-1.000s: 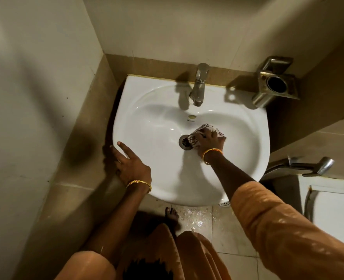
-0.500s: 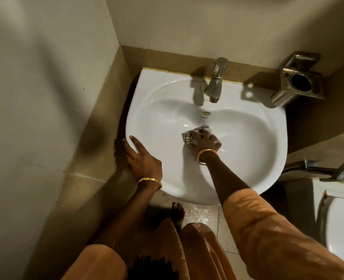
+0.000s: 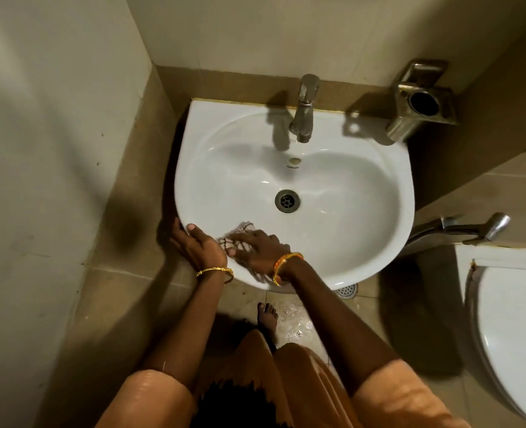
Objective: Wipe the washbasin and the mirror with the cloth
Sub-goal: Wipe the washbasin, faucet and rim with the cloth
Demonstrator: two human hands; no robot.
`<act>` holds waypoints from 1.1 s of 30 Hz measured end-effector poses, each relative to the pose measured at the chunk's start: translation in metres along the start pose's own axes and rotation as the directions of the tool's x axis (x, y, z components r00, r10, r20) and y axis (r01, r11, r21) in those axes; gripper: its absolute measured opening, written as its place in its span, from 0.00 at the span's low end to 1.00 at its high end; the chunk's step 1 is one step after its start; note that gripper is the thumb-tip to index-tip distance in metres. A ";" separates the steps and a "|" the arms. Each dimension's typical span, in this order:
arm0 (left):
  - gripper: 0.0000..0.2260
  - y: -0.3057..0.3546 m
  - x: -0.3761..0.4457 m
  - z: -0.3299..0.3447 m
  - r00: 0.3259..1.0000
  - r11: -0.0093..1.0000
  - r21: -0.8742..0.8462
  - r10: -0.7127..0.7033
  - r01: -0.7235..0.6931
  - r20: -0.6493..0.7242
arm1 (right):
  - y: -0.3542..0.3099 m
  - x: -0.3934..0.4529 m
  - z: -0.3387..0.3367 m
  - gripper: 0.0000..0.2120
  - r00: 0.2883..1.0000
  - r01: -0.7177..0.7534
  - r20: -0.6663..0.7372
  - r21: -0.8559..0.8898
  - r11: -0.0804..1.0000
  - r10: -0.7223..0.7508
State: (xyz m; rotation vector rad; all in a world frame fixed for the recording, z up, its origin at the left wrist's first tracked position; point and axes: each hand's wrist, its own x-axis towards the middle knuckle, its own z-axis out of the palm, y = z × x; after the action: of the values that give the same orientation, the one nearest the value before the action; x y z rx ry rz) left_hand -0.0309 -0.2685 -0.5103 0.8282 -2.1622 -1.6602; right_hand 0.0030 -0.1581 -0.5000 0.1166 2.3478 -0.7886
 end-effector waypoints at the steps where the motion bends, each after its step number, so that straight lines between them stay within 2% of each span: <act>1: 0.17 -0.002 0.001 0.000 1.000 1.000 0.010 0.006 -0.006 0.005 | 0.011 -0.016 -0.004 0.23 1.000 -0.015 0.007 -0.059 0.998 0.015; 4: 0.18 -0.004 0.002 0.000 1.000 0.999 0.045 0.014 -0.015 0.023 | 0.058 -0.048 -0.025 0.24 0.988 -0.156 -0.046 -0.308 0.938 0.149; 5: 0.18 -0.005 0.003 0.000 1.000 0.998 0.061 0.011 -0.012 0.022 | 0.075 -0.054 -0.034 0.25 0.971 -0.238 -0.103 -0.383 0.893 0.215; 7: 0.18 -0.005 0.002 -0.001 0.999 0.997 0.083 0.005 -0.008 0.033 | 0.105 -0.060 -0.053 0.25 0.897 -0.433 -0.286 -0.420 0.798 0.336; 9: 0.19 -0.004 0.002 -0.001 0.999 0.995 0.096 -0.006 0.001 0.047 | 0.124 -0.068 -0.066 0.22 0.786 -0.569 -0.499 -0.355 0.742 0.364; 11: 0.19 -0.003 0.002 -0.001 0.998 0.994 0.107 -0.010 0.004 0.059 | 0.127 -0.079 -0.068 0.21 0.683 -0.632 -0.618 -0.231 0.740 0.390; 14: 0.19 -0.002 0.003 -0.006 0.994 0.994 0.107 -0.029 0.018 0.105 | 0.110 -0.103 -0.046 0.22 0.563 -0.633 -0.664 0.037 0.773 0.492; 17: 0.18 -0.005 0.013 -0.010 0.981 0.998 0.004 -0.062 0.063 0.184 | 0.077 -0.116 -0.006 0.23 0.511 -0.573 -0.679 0.188 0.798 0.527; 20: 0.17 -0.005 0.021 -0.014 0.961 0.986 -0.064 -0.135 0.155 0.240 | 0.031 -0.109 0.024 0.21 0.552 -0.513 -0.676 0.186 0.838 0.488; 25: 0.19 0.000 0.025 -0.026 0.936 0.970 -0.087 -0.195 0.229 0.295 | -0.049 -0.082 0.056 0.24 0.761 -0.338 -0.545 0.129 0.932 0.351; 27: 0.19 0.000 0.029 -0.031 0.914 0.968 -0.062 -0.209 0.245 0.347 | -0.077 -0.064 0.067 0.23 0.792 -0.221 -0.552 0.142 0.965 0.263; 29: 0.21 0.001 0.036 -0.039 0.876 0.953 -0.043 -0.257 0.300 0.409 | -0.099 -0.047 0.068 0.23 0.788 -0.069 -0.581 0.249 0.966 0.206; 31: 0.21 0.003 0.043 -0.050 0.825 0.928 -0.024 -0.318 0.371 0.467 | -0.110 -0.033 0.055 0.22 0.768 0.147 -0.613 0.451 0.880 0.185; 33: 0.18 0.007 0.049 -0.061 0.799 0.919 0.019 -0.353 0.394 0.488 | -0.108 -0.028 0.031 0.18 0.807 0.277 -0.532 0.726 0.630 0.258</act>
State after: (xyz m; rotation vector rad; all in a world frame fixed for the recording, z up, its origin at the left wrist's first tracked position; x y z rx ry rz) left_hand -0.0379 -0.3439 -0.4919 0.9438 -2.3226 -2.3604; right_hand 0.0129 -0.2604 -0.4467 0.8491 2.3313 -2.0035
